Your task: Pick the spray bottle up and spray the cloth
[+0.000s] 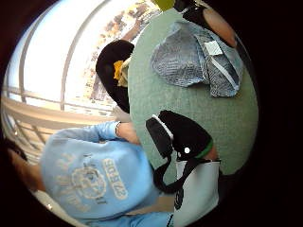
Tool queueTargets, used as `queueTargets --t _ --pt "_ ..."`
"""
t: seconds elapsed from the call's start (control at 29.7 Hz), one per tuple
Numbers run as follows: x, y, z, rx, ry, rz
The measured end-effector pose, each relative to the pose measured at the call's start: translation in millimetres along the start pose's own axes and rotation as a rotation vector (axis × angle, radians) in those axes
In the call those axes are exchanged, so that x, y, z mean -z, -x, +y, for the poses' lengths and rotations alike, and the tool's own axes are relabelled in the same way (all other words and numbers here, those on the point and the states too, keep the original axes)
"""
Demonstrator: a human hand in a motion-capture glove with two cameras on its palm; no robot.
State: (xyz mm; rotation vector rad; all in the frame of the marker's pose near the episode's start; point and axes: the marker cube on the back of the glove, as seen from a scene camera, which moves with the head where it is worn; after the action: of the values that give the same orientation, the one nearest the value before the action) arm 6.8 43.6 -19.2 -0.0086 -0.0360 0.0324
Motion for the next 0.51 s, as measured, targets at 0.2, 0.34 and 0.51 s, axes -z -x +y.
queueTargets --t 0.2,0.34,0.51 --pt "24.9 -10.6 56.9 -0.03 -0.082 -0.064" --pt "42.5 -32.9 106.6 -0.115 -0.136 -0.086" --pt "63.9 -75.6 158.7 -0.264 -0.186 -0.173"
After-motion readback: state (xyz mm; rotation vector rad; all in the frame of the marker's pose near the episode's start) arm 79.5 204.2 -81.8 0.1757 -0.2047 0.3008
